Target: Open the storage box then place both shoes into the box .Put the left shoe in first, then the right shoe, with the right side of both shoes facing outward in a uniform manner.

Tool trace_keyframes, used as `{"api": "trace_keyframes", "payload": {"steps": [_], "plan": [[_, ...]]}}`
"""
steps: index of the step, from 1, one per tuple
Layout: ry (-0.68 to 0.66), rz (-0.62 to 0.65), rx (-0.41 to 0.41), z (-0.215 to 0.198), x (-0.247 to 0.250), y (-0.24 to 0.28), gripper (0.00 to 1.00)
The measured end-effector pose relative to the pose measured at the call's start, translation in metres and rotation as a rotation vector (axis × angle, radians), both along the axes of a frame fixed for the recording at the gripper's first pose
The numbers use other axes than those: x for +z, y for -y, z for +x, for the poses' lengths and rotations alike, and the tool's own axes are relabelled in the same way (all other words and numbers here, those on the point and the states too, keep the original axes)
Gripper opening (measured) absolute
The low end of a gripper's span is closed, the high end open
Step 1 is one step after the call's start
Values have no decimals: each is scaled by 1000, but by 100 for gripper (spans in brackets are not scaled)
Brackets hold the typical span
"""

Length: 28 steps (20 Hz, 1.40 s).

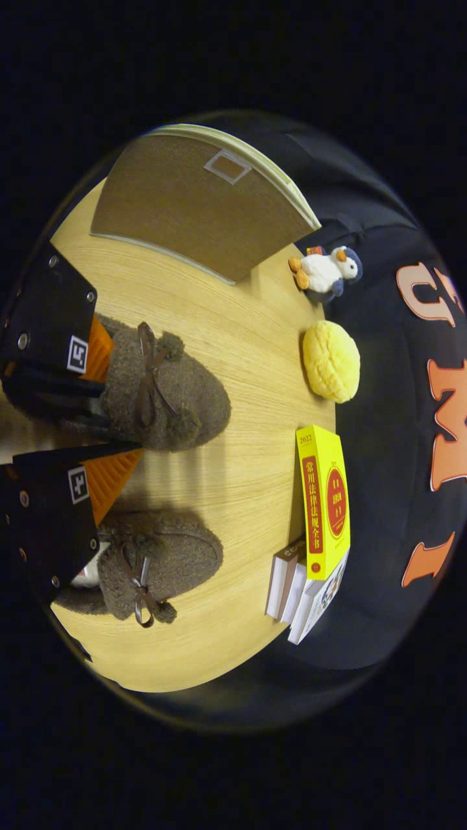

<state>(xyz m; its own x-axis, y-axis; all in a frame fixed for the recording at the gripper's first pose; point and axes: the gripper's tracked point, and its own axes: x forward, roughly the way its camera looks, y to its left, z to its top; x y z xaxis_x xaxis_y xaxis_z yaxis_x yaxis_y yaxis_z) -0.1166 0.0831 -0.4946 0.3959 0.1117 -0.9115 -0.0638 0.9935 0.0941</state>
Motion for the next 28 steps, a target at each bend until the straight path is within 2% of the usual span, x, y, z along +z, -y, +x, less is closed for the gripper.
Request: {"api": "trace_keyframes", "payload": {"steps": [1,4,6,11,17,22,28], "plan": [[0,-17,-8,-1,-2,4,33],[-11,-18,-29,-1,0,6,10],[-39,20,-46,-3,6,0,5],[7,49,-66,20,55,-9,5],[93,145,-129,79,133,-41,4],[137,216,-90,108,179,-98,4],[123,250,-13,117,193,-188,4]]}}
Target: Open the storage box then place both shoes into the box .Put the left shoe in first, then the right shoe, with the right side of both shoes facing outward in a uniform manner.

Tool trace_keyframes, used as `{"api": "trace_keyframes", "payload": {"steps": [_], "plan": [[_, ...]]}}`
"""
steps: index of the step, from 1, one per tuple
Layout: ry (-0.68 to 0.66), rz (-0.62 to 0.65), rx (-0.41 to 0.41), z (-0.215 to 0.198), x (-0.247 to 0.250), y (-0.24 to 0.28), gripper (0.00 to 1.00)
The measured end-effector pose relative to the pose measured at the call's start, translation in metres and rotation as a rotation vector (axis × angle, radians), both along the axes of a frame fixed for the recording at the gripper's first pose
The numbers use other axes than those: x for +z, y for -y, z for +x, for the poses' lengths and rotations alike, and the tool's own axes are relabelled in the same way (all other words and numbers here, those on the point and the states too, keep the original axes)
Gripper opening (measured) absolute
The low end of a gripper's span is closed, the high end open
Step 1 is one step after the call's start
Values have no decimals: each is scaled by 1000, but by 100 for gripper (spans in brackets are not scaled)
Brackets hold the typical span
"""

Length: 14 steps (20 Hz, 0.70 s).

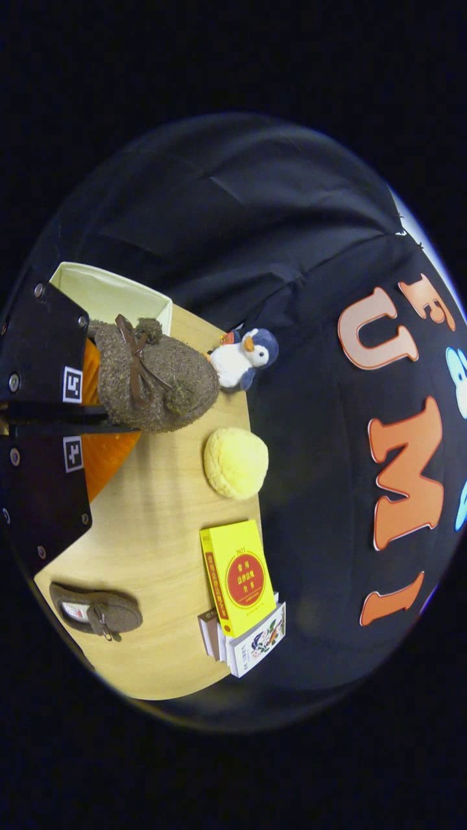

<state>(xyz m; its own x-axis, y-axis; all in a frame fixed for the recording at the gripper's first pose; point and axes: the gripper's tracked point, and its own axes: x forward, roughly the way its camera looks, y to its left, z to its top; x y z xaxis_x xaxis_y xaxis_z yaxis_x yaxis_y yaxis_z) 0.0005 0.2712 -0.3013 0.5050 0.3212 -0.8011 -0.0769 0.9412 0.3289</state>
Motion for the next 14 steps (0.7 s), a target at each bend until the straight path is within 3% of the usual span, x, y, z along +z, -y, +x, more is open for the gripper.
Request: {"api": "trace_keyframes", "payload": {"steps": [7,14], "plan": [[-25,-10,66,-9,-7,-87,4],[-144,-76,69,-37,-54,-127,5]]}}
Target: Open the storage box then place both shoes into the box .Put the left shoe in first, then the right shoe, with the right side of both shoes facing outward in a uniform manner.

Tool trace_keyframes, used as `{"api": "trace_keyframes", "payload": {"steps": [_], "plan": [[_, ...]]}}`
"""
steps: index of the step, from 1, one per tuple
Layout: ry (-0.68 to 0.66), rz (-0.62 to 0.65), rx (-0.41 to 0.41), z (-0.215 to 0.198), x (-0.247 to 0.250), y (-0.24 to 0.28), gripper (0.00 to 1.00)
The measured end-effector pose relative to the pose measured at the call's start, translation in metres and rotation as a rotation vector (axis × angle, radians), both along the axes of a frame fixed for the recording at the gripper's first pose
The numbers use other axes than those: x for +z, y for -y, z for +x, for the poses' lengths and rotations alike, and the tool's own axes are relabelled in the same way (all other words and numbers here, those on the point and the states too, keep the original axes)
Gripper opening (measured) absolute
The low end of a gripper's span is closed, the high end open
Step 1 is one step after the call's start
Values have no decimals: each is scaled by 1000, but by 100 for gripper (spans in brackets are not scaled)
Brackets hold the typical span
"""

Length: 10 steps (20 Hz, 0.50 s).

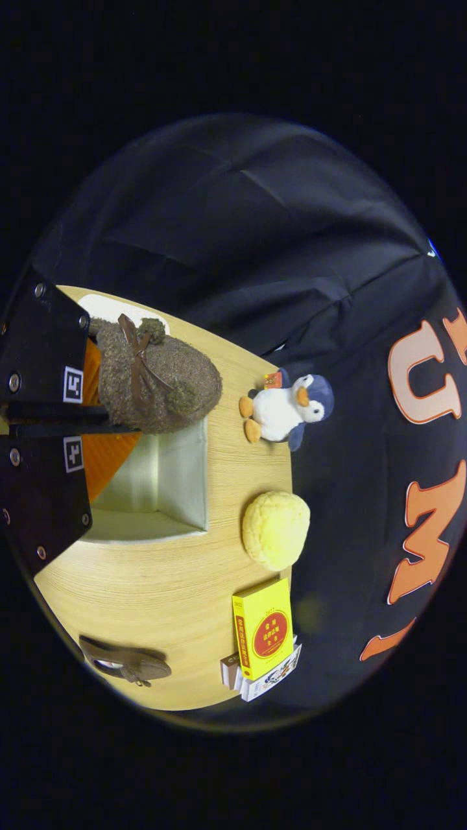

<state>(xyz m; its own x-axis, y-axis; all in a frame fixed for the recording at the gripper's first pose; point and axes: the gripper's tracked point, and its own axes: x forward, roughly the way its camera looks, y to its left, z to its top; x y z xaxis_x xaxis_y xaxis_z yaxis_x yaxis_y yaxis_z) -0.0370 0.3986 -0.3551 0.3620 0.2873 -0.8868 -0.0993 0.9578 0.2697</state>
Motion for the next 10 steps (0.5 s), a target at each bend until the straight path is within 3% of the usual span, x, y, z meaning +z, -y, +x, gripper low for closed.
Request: {"api": "trace_keyframes", "payload": {"steps": [5,7,10], "plan": [[-103,-9,0,-26,-23,-15,7],[-144,49,15,-37,-24,-27,14],[-176,103,40,-46,-23,-31,34]]}}
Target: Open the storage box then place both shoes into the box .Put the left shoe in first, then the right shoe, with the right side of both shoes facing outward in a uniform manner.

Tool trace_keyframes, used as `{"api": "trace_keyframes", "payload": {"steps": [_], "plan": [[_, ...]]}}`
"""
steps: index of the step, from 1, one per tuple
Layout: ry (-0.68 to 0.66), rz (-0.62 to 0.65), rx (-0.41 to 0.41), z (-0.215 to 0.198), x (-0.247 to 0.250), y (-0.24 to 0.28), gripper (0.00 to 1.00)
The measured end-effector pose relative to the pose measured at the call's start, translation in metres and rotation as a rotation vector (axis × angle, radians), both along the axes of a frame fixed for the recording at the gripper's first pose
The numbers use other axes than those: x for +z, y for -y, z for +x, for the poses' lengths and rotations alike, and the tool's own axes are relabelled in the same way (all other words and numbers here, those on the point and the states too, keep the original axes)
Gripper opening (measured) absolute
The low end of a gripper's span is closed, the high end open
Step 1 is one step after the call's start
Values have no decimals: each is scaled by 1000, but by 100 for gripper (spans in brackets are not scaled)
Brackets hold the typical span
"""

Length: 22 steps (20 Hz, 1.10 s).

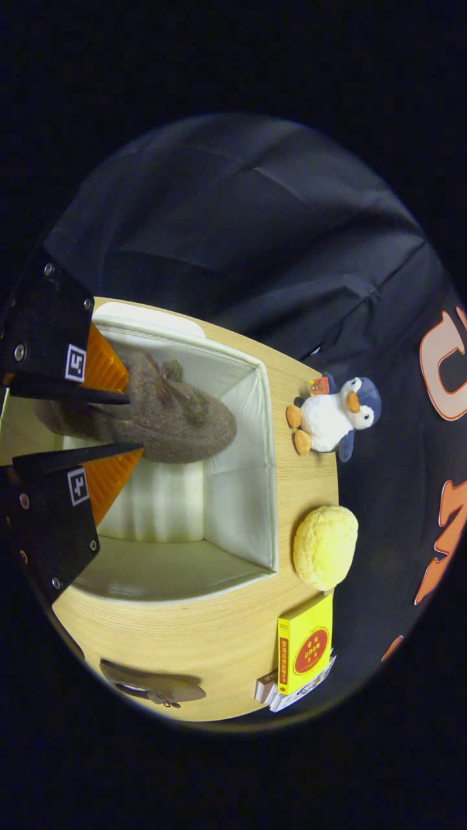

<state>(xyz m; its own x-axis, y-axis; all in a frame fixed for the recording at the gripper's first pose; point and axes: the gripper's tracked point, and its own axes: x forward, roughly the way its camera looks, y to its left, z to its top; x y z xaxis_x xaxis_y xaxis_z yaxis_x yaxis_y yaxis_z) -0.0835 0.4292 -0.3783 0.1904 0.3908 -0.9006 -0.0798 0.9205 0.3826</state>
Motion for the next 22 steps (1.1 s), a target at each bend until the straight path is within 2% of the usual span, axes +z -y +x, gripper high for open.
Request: {"api": "trace_keyframes", "payload": {"steps": [6,12,16,22], "plan": [[107,159,12,18,50,7,57],[282,155,43,34,85,75,86],[347,95,45,32,86,149,95],[431,-42,-49,35,62,281,97]]}}
